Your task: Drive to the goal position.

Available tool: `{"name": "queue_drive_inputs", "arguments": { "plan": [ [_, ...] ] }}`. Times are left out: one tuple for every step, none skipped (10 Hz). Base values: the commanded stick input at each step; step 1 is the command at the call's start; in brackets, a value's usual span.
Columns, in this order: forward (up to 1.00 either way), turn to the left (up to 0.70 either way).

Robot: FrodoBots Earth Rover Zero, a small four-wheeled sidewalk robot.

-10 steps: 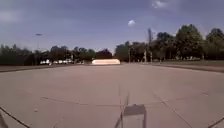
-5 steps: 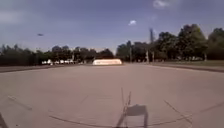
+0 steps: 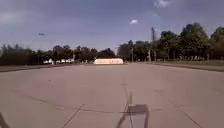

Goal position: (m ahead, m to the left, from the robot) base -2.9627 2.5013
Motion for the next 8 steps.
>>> {"name": "queue_drive_inputs", "arguments": {
  "plan": [
    [1.0,0.01],
    [1.0,0.01],
    [1.0,0.01],
    [1.0,0.01],
    [1.0,0.01],
    [1.0,0.01],
    [1.0,0.01],
    [1.0,0.01]
  ]
}}
